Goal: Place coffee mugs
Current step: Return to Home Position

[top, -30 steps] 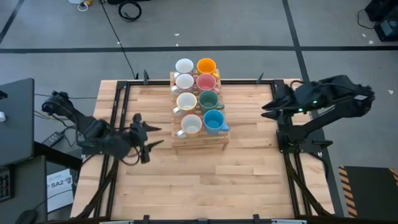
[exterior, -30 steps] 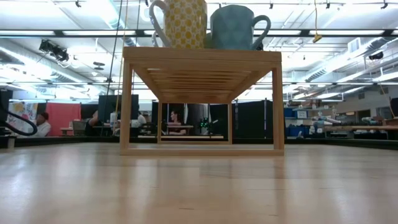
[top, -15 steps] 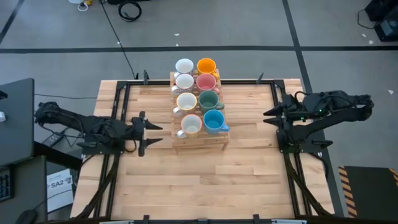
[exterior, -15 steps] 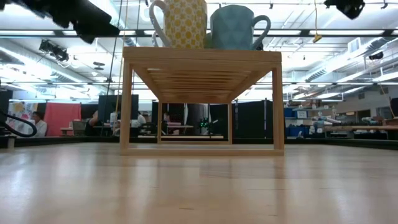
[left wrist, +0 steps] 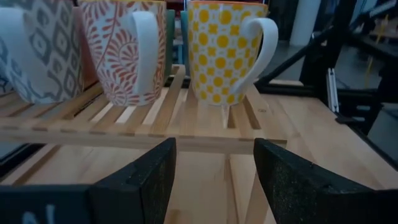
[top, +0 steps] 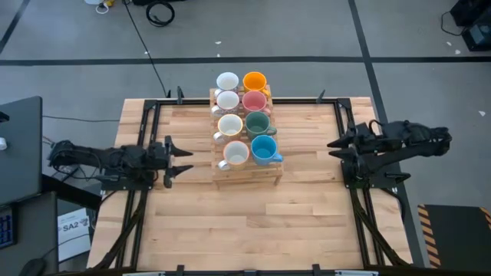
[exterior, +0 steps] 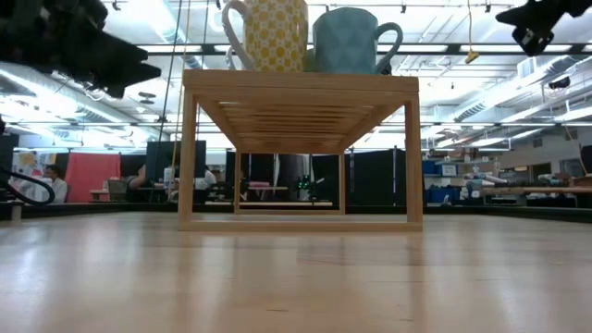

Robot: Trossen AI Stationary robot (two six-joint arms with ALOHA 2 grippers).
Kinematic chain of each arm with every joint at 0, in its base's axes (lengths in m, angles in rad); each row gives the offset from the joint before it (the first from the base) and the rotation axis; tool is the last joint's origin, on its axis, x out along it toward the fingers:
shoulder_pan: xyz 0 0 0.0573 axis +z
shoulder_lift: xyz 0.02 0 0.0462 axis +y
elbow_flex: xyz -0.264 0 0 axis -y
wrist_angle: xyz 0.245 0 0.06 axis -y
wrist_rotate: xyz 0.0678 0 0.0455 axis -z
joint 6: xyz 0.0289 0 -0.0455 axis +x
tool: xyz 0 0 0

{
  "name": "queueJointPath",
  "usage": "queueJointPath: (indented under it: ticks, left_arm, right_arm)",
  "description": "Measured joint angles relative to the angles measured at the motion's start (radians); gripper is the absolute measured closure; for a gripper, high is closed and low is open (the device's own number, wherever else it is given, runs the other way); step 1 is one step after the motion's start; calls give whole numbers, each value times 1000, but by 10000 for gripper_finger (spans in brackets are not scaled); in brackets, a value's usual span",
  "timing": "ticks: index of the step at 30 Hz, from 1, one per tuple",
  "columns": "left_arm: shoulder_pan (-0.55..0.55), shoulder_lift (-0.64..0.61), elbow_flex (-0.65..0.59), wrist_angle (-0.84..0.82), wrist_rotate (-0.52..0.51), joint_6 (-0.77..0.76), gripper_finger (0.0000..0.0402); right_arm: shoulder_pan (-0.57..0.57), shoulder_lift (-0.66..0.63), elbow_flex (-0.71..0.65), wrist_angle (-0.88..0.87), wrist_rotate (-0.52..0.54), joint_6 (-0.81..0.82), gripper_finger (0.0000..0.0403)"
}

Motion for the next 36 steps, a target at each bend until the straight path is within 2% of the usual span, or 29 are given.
queueJointPath:
  ticks: [12, 19, 36]
  left_arm:
    - [1, -214, -169, 78, 2, 4, 178]
    - [1, -226, -171, 85, -1, 26, 178]
    - [1, -226, -172, 79, -1, 21, 178]
  right_arm:
    - [0, -244, -172, 84, -4, -3, 241]
    - [1, -243, -211, 117, -24, -15, 241]
    - [-3, -242, -526, 592, -27, -178, 241]
